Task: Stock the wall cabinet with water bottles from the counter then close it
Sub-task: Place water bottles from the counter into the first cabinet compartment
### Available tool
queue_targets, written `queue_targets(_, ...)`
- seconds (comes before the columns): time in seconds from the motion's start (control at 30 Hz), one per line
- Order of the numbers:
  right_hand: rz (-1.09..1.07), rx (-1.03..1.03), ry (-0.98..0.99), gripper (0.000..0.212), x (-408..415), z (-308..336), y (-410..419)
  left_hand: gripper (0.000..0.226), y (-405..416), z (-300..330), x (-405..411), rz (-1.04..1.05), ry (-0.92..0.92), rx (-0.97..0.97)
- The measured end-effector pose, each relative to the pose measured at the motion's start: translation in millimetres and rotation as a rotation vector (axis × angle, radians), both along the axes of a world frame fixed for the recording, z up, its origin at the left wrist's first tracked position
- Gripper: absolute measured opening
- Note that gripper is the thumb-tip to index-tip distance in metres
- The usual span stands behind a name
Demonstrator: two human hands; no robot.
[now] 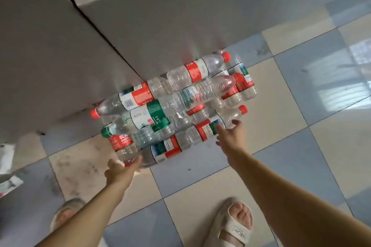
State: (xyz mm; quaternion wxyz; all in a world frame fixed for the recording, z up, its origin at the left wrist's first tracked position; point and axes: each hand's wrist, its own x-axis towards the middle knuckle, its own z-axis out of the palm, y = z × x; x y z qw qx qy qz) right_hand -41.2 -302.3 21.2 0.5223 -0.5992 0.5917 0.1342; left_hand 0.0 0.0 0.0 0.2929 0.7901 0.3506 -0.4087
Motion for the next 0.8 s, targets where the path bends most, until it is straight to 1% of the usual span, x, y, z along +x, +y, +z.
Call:
queue_targets(0.07,-0.087,-0.032,-0.043,0.073,3,-22,3,0.067,4,-19,-5,0.233,-0.049,-0.179)
queue_targets(0.1,-0.131,-0.028,-0.051,0.078,4,-30,2,0.062,4,-24,-8,0.309,-0.078,-0.247)
queue_targets(0.17,-0.222,-0.001,-0.025,0.087,6,-42,-6,0.056,5,-33,-13,0.447,-0.107,-0.324)
queue_targets(0.23,-0.303,0.054,-0.012,0.084,9,-48,-15,0.055,4,-37,-17,0.547,-0.111,-0.381)
queue_targets(0.3,-0.335,0.123,-0.032,0.072,14,-48,-19,0.057,5,-40,-20,0.615,-0.092,-0.421)
queue_targets(0.4,-0.352,0.168,-0.016,0.062,17,-49,-22,0.058,8,-37,-23,0.627,-0.074,-0.439)
queue_targets(0.5,-0.372,0.167,0.007,0.057,17,-45,-23,0.062,8,-20,-29,0.543,-0.111,-0.368)
queue_targets(0.63,-0.362,0.064,-0.035,0.068,9,-28,-23,0.065,-2,21,-31,0.235,-0.212,-0.258)
queue_targets(0.73,-0.293,-0.015,-0.14,0.071,-1,-6,-23,0.047,-18,49,-25,0.002,-0.333,-0.184)
queue_targets(0.8,-0.174,-0.091,-0.191,0.073,-9,8,-20,0.041,-31,63,-19,-0.158,-0.434,-0.161)
